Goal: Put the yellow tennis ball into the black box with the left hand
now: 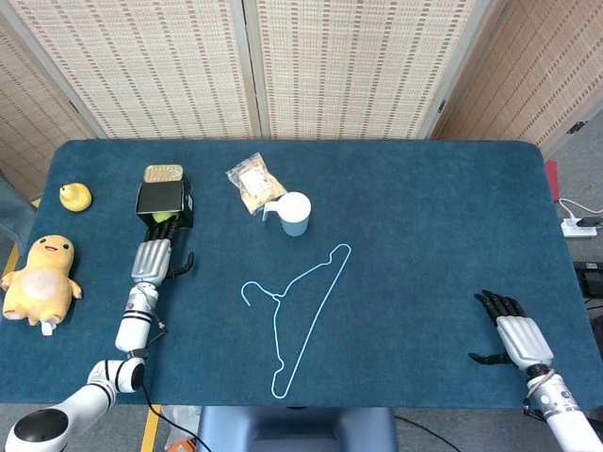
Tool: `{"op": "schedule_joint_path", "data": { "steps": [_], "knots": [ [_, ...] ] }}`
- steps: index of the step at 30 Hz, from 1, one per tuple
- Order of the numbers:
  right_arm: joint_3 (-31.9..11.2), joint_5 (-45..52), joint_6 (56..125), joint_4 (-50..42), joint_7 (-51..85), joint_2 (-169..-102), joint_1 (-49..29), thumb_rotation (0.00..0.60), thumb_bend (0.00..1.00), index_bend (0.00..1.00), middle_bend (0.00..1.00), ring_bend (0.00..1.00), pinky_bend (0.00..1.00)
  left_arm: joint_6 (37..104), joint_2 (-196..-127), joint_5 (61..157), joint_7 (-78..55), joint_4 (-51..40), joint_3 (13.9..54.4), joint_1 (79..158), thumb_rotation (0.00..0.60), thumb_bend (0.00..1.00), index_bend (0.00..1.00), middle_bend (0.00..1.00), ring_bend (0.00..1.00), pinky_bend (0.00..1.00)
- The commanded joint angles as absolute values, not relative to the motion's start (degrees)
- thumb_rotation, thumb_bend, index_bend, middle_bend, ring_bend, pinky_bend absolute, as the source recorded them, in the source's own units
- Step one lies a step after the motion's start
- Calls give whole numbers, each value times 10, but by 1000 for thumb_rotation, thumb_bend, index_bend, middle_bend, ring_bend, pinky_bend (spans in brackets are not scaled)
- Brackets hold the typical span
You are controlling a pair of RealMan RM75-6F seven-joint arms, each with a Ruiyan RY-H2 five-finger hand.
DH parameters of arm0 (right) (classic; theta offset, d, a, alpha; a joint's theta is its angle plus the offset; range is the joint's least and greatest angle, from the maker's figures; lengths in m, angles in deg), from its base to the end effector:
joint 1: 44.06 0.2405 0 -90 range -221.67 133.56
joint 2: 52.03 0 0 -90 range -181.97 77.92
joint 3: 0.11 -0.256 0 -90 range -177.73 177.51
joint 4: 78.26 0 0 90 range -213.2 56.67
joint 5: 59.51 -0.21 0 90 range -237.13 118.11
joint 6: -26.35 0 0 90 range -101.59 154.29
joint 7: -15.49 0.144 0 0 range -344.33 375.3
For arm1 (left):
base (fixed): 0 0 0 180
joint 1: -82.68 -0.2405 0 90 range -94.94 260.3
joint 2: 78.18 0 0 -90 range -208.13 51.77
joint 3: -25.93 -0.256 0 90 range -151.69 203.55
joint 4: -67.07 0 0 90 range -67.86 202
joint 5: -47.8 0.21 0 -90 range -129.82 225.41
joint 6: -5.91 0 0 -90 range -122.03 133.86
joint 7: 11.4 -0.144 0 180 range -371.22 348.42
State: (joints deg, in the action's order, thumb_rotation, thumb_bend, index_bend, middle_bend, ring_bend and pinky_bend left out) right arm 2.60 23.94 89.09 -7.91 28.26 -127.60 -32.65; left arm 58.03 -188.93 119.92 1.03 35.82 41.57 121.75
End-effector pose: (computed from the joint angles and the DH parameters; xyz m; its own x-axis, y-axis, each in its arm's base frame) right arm -0.3851 -0.1950 0.0784 0.3427 -0.4011 0.8495 -0.9234 0.0229 0.3833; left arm -0.2723 0.3986 -0.0323 0.2823 0.1423 0.9487 0.9590 -0.0174 -0.2828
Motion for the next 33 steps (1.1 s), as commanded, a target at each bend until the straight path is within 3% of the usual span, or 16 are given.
{"op": "schedule_joint_path", "data": {
  "steps": [1, 13, 16, 26, 28, 33],
  "knots": [
    [27, 241, 892, -79, 284, -1276, -327, 600, 0, 0, 0, 0, 0, 576, -1888, 1197, 10, 358, 414, 1218, 220, 399, 0, 0, 0, 0],
    [30, 249, 900, -80, 291, -1274, -329, 600, 0, 0, 0, 0, 0, 583, -1868, 1193, -5, 326, 409, 1208, 224, 396, 0, 0, 0, 0],
    [31, 250, 899, -79, 295, -1272, -328, 600, 0, 0, 0, 0, 0, 617, -1849, 1195, -16, 276, 401, 1180, 225, 381, 0, 0, 0, 0],
    [43, 282, 932, -73, 315, -1262, -337, 600, 0, 0, 0, 0, 0, 851, -1648, 1278, -64, -41, 267, 971, 220, 367, 0, 0, 0, 0],
    [46, 287, 939, -72, 313, -1262, -339, 600, 0, 0, 0, 0, 0, 899, -1615, 1311, -38, -65, 238, 936, 221, 368, 0, 0, 0, 0],
    [51, 299, 953, -69, 308, -1262, -343, 600, 0, 0, 0, 0, 0, 965, -1606, 1359, 33, -14, 191, 876, 220, 373, 0, 0, 0, 0]
  ]
}}
